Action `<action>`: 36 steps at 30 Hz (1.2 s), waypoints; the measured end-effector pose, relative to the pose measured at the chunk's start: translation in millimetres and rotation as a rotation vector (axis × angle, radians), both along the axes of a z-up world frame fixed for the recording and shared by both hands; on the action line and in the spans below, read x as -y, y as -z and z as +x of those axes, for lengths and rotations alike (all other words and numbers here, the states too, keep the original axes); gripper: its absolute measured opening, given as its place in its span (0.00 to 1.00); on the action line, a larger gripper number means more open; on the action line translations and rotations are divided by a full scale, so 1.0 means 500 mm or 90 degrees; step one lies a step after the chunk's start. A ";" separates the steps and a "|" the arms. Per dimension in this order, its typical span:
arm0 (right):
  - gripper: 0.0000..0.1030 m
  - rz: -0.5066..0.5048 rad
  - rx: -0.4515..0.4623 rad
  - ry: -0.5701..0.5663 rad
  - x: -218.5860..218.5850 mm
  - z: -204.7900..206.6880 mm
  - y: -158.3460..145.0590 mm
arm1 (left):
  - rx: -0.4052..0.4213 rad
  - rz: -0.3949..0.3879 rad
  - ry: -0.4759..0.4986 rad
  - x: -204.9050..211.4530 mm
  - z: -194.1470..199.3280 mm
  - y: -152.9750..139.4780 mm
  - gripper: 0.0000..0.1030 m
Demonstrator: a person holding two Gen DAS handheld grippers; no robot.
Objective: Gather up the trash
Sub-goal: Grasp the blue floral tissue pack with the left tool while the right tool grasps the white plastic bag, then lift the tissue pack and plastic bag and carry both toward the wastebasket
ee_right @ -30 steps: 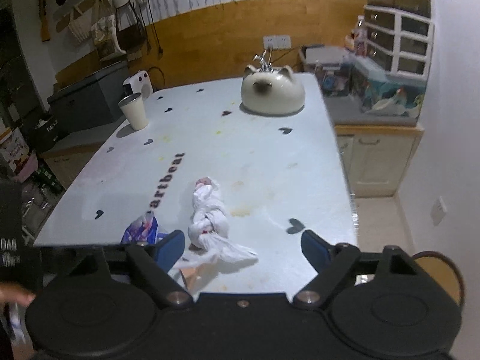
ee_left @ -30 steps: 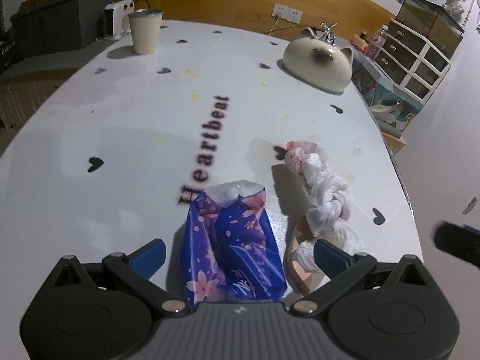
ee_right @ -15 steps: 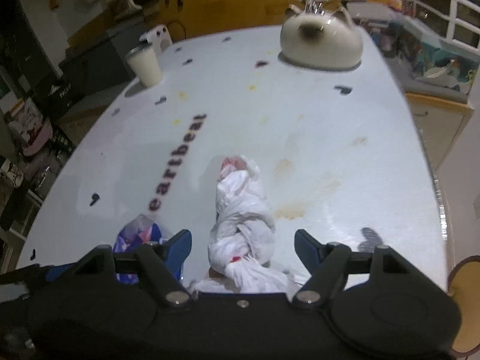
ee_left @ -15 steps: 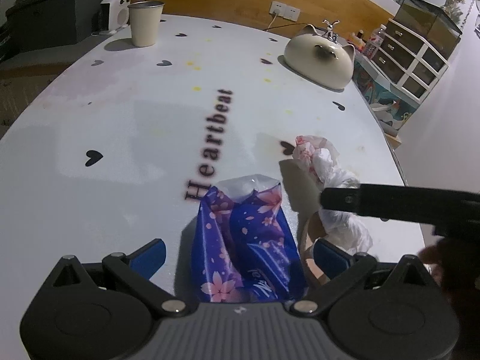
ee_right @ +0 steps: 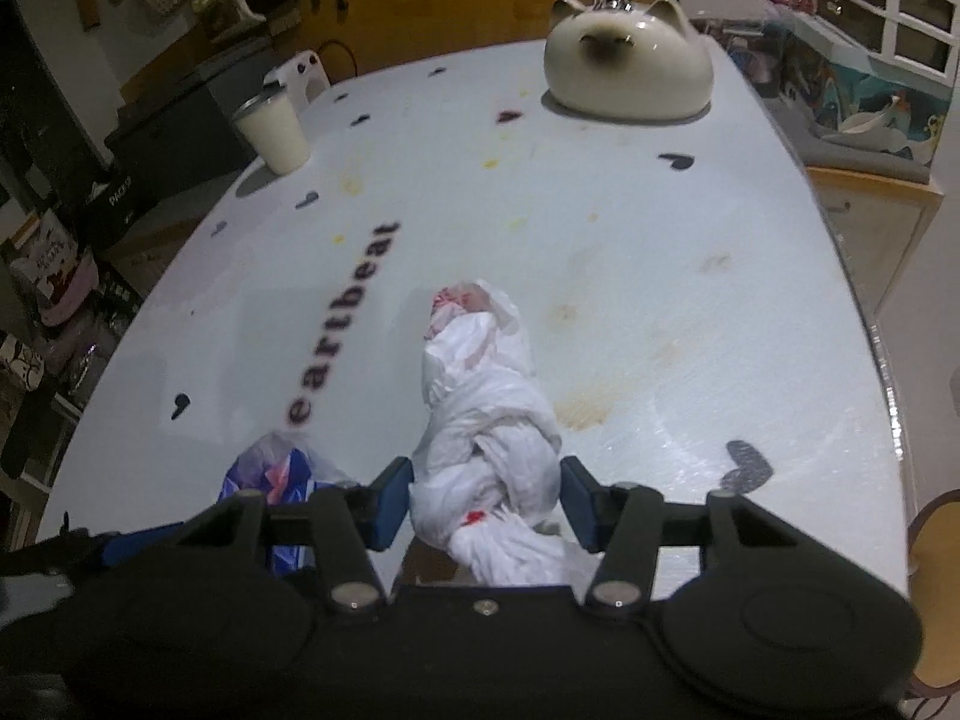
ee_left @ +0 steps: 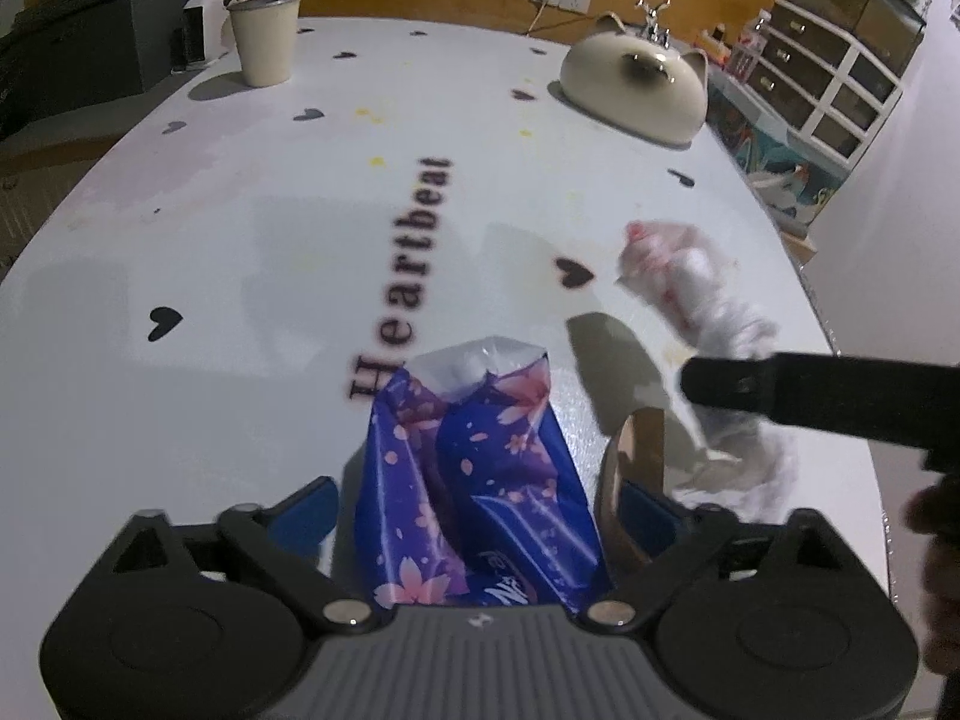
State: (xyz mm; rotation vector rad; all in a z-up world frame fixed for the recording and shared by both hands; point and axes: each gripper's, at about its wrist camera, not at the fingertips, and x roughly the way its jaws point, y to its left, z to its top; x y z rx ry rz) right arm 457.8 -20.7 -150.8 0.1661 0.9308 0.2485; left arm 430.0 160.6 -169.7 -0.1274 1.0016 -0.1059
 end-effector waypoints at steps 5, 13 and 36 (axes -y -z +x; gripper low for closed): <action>0.52 -0.015 0.015 0.018 0.017 -0.027 -0.015 | -0.011 0.012 -0.002 0.009 0.002 0.009 0.78; 0.52 -0.029 0.009 0.032 0.035 -0.063 -0.011 | -0.003 0.005 -0.002 -0.005 -0.017 0.002 0.48; 0.51 -0.057 0.065 0.035 0.036 -0.257 -0.088 | 0.102 -0.013 -0.035 -0.070 -0.240 -0.144 0.40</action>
